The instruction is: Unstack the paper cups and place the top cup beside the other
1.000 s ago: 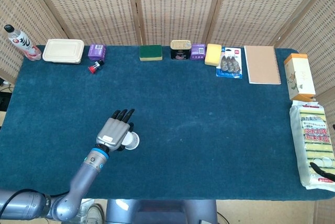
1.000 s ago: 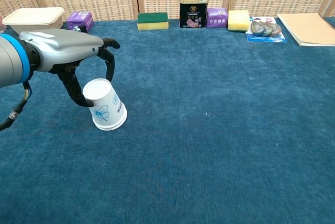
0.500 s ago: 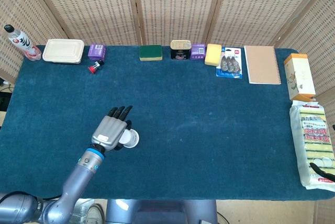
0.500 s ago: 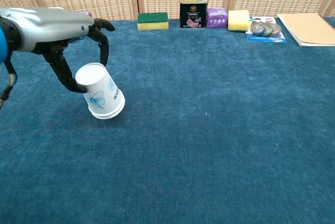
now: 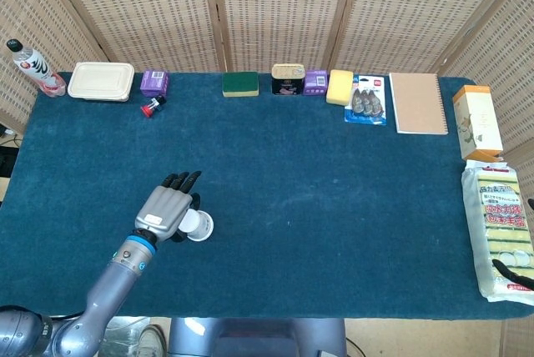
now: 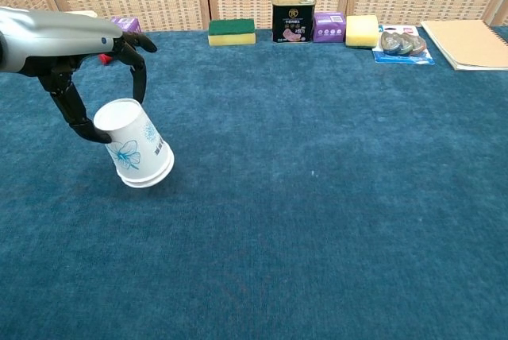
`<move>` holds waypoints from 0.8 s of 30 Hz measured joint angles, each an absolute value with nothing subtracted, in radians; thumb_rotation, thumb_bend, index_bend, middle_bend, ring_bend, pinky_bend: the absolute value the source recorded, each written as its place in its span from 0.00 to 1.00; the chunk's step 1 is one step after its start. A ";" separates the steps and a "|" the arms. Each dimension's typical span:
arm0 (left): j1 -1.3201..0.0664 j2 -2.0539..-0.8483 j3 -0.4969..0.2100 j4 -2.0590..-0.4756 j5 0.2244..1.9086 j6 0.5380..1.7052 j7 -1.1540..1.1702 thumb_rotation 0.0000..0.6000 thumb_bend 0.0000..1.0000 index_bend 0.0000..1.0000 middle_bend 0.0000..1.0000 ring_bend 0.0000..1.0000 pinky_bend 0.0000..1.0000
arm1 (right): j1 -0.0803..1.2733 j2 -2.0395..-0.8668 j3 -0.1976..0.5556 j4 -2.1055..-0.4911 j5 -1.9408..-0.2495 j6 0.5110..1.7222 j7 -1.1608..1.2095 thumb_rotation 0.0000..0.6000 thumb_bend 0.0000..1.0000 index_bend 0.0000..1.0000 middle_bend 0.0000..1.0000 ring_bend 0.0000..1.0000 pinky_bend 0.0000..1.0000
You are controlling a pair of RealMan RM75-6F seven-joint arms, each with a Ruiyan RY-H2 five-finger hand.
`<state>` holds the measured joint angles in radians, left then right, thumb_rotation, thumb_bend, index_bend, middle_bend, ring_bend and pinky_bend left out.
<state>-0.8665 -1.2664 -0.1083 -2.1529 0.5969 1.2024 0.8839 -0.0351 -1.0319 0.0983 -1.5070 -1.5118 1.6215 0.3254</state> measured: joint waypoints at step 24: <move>-0.888 -1.242 -0.094 -2.192 0.619 1.222 0.823 1.00 0.17 0.42 0.00 0.00 0.08 | -0.034 -1.032 0.101 -1.502 -1.506 1.619 0.331 1.00 0.06 0.03 0.00 0.00 0.00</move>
<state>-0.8876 -1.2420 -0.0936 -2.1919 0.6188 1.2216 0.8235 -0.0344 -1.0321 0.1007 -1.5025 -1.5060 1.6190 0.3306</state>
